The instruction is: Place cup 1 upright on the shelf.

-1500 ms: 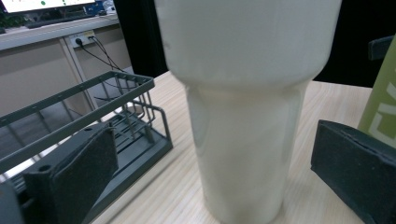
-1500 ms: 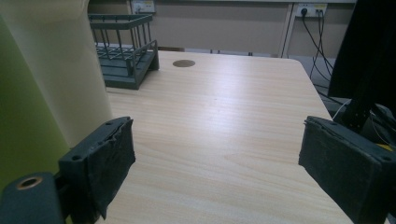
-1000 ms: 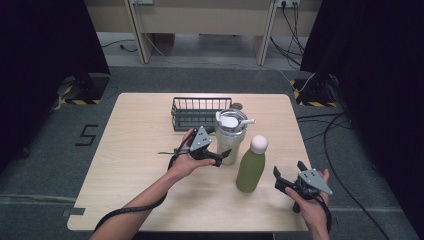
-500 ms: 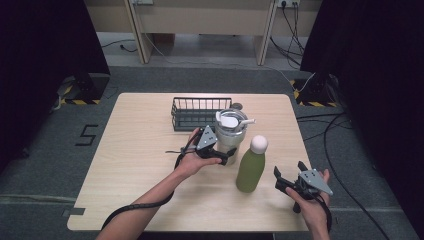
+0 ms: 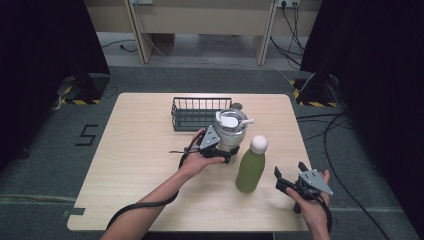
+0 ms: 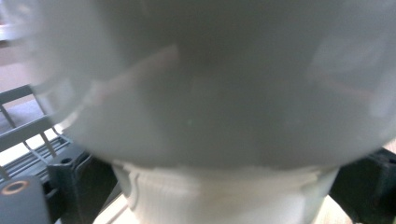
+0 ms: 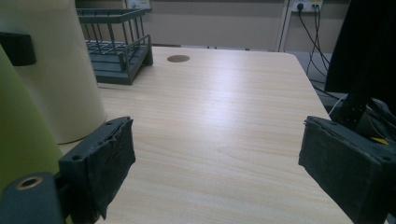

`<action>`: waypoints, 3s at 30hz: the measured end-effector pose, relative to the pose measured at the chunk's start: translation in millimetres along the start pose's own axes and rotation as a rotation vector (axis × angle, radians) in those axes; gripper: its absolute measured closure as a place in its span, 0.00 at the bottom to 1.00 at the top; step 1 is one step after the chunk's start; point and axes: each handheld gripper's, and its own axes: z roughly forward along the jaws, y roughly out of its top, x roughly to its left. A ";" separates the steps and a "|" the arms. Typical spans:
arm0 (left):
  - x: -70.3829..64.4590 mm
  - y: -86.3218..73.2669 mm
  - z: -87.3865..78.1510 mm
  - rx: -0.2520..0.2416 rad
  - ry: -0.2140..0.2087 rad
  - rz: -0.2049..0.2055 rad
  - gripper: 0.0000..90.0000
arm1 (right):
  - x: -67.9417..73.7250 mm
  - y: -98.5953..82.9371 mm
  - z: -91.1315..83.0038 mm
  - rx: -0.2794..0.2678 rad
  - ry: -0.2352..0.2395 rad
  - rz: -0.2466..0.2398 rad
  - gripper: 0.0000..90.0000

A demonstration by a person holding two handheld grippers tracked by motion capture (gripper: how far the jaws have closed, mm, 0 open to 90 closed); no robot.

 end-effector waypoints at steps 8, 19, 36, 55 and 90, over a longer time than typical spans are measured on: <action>1.0 -0.2 4.1 -0.001 -0.007 0.006 0.08 | 0.0 -0.9 0.8 0.004 -0.002 0.002 0.12; 2.3 -1.9 3.7 -0.021 -0.024 -0.011 0.10 | -0.8 -1.9 0.7 0.007 -0.008 0.006 0.12; 1.5 -0.2 -2.7 -0.023 0.000 -0.014 0.10 | -3.9 -1.9 0.2 0.002 -0.017 0.007 0.12; 9.7 19.5 -27.2 -0.050 0.060 0.029 0.10 | -3.8 -2.1 0.3 0.000 -0.025 0.017 0.12; 34.3 38.0 -71.9 -0.095 0.210 0.033 0.10 | -6.7 -2.8 -1.4 -0.002 -0.055 0.040 0.13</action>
